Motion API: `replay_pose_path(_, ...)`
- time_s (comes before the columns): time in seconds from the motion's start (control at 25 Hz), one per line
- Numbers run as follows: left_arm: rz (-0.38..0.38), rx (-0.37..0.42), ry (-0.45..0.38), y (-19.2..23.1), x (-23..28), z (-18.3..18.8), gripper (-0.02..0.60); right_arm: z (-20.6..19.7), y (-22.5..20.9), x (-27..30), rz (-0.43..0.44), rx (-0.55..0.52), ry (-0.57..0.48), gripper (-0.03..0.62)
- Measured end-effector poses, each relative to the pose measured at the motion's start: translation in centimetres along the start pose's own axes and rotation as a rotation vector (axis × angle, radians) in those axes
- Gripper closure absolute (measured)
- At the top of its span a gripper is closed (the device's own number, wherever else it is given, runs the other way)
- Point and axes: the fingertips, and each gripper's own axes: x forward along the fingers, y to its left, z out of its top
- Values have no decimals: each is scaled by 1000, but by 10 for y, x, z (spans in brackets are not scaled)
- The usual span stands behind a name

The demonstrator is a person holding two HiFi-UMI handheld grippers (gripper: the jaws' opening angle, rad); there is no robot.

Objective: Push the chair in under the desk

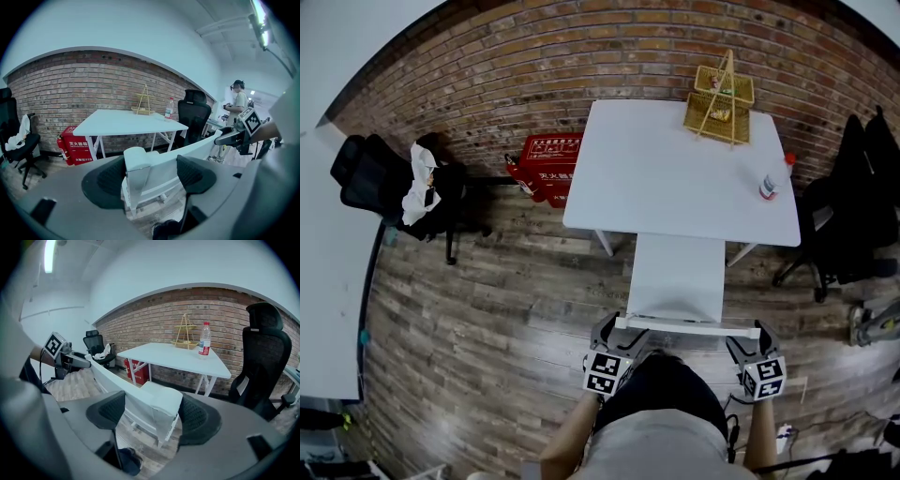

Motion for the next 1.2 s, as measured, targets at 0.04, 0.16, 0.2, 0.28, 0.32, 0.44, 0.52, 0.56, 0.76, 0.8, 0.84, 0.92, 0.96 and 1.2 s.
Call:
replay_pose_path(0.04,-3,0,1,0,1,2,235,0,-1,1,-1,4,-1,240)
replay_pose_path(0.16,-6,-3,4,1,5,6,235,5,-5,4,-3,12,-13,240)
replay_pose_path(0.2,-6,-3,8,1,6,7,235,7,-5,5,-4,10,-12,240)
replay_pose_path(0.28,-4,0,15,4,8,7,235,7,-7,9,-7,11,-15,240)
replay_pose_path(0.32,-3,2,17,6,9,8,235,7,-8,11,-8,14,-20,240)
replay_pose_path(0.44,-4,-2,14,7,13,12,235,11,-9,13,-7,23,-15,240)
replay_pose_path(0.52,-5,-5,19,9,16,15,235,14,-10,15,-4,27,-5,240)
replay_pose_path(0.56,-5,-5,20,10,17,17,235,16,-11,16,-5,25,-2,240)
replay_pose_path(0.76,-6,-5,18,15,26,22,235,20,-19,23,-10,13,1,240)
replay_pose_path(0.8,-6,-5,19,15,27,23,235,20,-20,25,-11,15,-3,240)
replay_pose_path(0.84,-5,-5,19,16,29,24,235,20,-22,26,-11,16,-6,240)
replay_pose_path(0.92,-3,-4,20,18,33,27,235,23,-24,30,-11,17,-8,240)
replay_pose_path(0.96,-3,-4,20,19,35,28,235,25,-26,31,-11,16,-8,240)
replay_pose_path(1.2,-3,-11,31,25,48,38,235,38,-36,43,-14,16,-12,240)
